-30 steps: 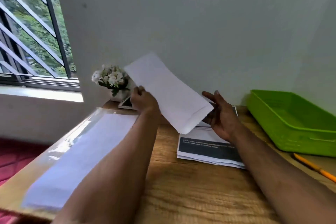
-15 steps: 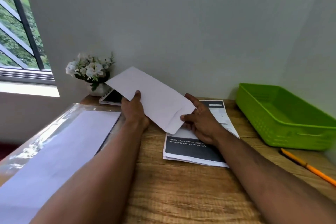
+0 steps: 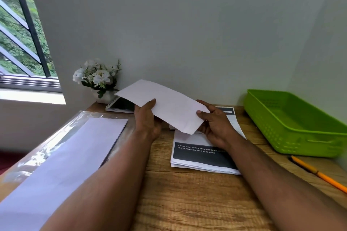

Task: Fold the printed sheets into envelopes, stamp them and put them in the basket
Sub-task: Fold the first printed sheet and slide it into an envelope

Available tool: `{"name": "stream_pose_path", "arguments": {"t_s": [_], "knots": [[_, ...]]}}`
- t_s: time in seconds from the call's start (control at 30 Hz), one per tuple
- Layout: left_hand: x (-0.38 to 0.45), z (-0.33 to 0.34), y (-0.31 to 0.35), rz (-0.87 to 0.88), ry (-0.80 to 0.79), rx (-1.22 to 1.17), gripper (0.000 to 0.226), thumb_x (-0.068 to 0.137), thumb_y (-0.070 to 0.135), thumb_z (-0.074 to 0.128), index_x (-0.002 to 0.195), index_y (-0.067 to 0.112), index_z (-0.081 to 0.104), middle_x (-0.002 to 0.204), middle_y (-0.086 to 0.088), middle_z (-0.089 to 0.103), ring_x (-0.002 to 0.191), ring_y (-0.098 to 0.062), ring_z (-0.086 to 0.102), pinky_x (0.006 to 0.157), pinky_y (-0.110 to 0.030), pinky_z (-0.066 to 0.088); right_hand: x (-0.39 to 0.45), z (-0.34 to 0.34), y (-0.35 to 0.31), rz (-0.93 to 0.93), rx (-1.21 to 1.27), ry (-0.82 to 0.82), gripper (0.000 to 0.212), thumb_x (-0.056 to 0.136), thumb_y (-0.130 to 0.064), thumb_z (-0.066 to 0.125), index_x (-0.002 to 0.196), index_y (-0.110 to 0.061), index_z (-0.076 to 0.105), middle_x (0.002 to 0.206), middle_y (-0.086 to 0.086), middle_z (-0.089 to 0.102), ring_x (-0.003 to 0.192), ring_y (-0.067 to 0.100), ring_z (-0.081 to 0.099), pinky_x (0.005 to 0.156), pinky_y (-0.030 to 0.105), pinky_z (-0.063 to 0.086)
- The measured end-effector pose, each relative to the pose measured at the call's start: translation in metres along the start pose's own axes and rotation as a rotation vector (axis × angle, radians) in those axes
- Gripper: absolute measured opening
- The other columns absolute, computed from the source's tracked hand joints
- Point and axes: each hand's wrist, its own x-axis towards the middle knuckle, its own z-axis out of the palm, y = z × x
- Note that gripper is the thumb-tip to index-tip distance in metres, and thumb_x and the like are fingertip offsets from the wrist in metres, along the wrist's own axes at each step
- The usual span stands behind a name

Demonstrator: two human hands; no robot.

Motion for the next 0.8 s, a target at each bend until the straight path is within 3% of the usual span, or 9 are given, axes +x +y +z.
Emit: {"name": "stream_pose_path", "arguments": {"t_s": [0.13,0.3,0.37,0.47,0.53,0.6,0.67,0.8], "knots": [[0.008,-0.007,0.0,0.002,0.013,-0.027,0.05,0.083,0.004,0.061,0.13,0.019,0.051,0.123,-0.016,0.064,0.111,-0.038,0.062,0.083,-0.064,0.05,-0.002,-0.001,0.0,0.043,-0.014,-0.125,0.054,0.082,0.015,0.057,0.125,-0.018,0.059,0.117,0.008,0.066,0.103,0.03,0.065,0.071,0.041,0.059],[-0.004,0.007,-0.01,-0.15,-0.104,0.057,0.063,0.07,0.016,0.072,0.131,0.011,0.055,0.123,-0.017,0.064,0.113,-0.038,0.061,0.093,-0.062,0.046,0.003,-0.001,0.005,-0.041,-0.078,0.03,0.056,0.077,0.017,0.062,0.123,-0.015,0.059,0.118,0.01,0.065,0.104,0.031,0.063,0.075,0.049,0.058],[-0.008,0.01,-0.014,-0.131,-0.125,0.072,0.06,0.073,0.008,0.067,0.132,0.011,0.053,0.123,-0.019,0.064,0.113,-0.039,0.06,0.088,-0.057,0.051,0.004,-0.002,0.007,-0.085,-0.096,0.084,0.049,0.078,0.01,0.067,0.12,-0.016,0.061,0.115,0.007,0.067,0.102,0.029,0.064,0.071,0.047,0.058],[-0.006,0.009,-0.016,-0.082,-0.12,0.086,0.059,0.076,-0.006,0.056,0.132,0.011,0.047,0.122,-0.021,0.061,0.106,-0.04,0.06,0.066,-0.047,0.057,0.004,-0.001,0.006,-0.134,-0.091,0.134,0.033,0.083,-0.004,0.069,0.112,-0.02,0.065,0.109,0.005,0.069,0.097,0.027,0.066,0.066,0.043,0.057],[-0.007,0.009,-0.015,-0.078,-0.122,0.092,0.058,0.077,-0.008,0.053,0.132,0.01,0.047,0.117,-0.02,0.062,0.101,-0.037,0.061,0.07,-0.045,0.057,0.005,-0.003,0.005,-0.163,-0.1,0.15,0.029,0.084,-0.008,0.069,0.11,-0.021,0.066,0.107,0.004,0.07,0.095,0.025,0.066,0.067,0.045,0.057],[-0.011,0.012,-0.013,-0.127,-0.142,0.083,0.054,0.081,0.003,0.057,0.134,0.009,0.049,0.11,-0.016,0.064,0.098,-0.031,0.062,0.077,-0.043,0.056,0.006,-0.003,0.006,-0.189,-0.146,0.174,0.023,0.086,-0.009,0.067,0.105,-0.021,0.068,0.103,0.004,0.071,0.091,0.024,0.067,0.072,0.048,0.058],[-0.016,0.015,-0.011,-0.186,-0.208,0.055,0.052,0.086,0.027,0.061,0.134,0.011,0.052,0.11,-0.013,0.067,0.1,-0.031,0.064,0.086,-0.046,0.054,0.005,-0.002,0.007,-0.193,-0.197,0.234,0.017,0.087,-0.011,0.066,0.103,-0.017,0.069,0.1,0.006,0.071,0.088,0.024,0.067,0.075,0.045,0.058],[-0.02,0.016,-0.005,-0.236,-0.436,-0.051,0.074,0.073,0.074,0.052,0.124,0.02,0.059,0.112,-0.012,0.067,0.107,-0.033,0.061,0.103,-0.055,0.04,0.005,-0.003,0.005,-0.148,-0.28,0.253,0.01,0.086,-0.012,0.066,0.093,-0.01,0.072,0.085,0.008,0.072,0.073,0.022,0.065,0.06,0.032,0.055]]}}
